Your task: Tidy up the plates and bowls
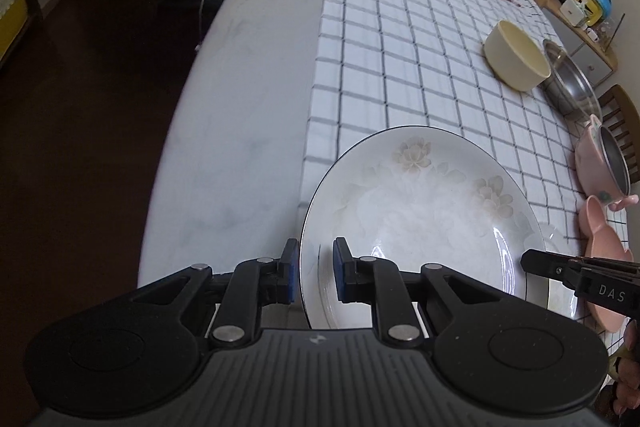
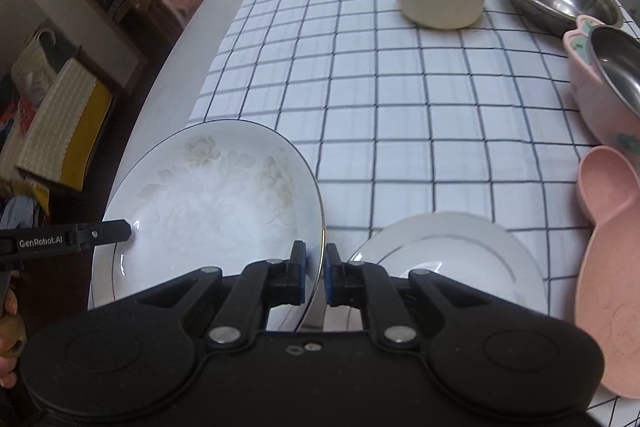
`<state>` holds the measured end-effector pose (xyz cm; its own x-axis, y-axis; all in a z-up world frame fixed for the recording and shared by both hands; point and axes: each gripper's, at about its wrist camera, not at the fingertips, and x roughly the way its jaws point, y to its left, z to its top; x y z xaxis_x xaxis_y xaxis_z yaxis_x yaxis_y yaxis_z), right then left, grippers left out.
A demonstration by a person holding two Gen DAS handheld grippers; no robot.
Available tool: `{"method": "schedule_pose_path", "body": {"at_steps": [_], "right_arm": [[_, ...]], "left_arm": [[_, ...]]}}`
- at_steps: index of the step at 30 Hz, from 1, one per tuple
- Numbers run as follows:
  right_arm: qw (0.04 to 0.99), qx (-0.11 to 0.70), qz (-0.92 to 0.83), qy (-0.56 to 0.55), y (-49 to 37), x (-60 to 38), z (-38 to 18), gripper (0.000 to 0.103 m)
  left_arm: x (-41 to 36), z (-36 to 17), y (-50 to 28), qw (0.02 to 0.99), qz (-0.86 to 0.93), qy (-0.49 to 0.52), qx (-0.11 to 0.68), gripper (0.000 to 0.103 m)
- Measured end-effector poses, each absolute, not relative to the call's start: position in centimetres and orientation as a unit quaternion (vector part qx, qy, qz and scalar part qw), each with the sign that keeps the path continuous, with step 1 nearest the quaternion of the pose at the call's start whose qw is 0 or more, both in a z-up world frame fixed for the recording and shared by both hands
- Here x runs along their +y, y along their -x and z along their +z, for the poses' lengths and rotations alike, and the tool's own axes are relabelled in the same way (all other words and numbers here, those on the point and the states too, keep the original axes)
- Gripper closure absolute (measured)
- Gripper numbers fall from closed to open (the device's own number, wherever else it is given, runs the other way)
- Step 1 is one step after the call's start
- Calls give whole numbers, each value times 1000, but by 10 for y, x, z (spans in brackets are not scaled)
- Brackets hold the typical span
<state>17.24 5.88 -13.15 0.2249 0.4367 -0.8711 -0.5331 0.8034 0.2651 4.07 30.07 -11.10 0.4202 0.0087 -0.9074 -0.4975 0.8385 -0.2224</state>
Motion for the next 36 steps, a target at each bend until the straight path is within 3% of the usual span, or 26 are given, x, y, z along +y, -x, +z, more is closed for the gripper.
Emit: {"method": "schedule_pose_path", "body": {"at_steps": [28,36], "right_arm": [[758,552,338,82,-135,59,-158,92],[769,542,325,89,-130,52,-150,83]], "left_arm": [[288,-135,-8,803,178,223,524,86],[287,-130,1,806,188,221,516,86]]}}
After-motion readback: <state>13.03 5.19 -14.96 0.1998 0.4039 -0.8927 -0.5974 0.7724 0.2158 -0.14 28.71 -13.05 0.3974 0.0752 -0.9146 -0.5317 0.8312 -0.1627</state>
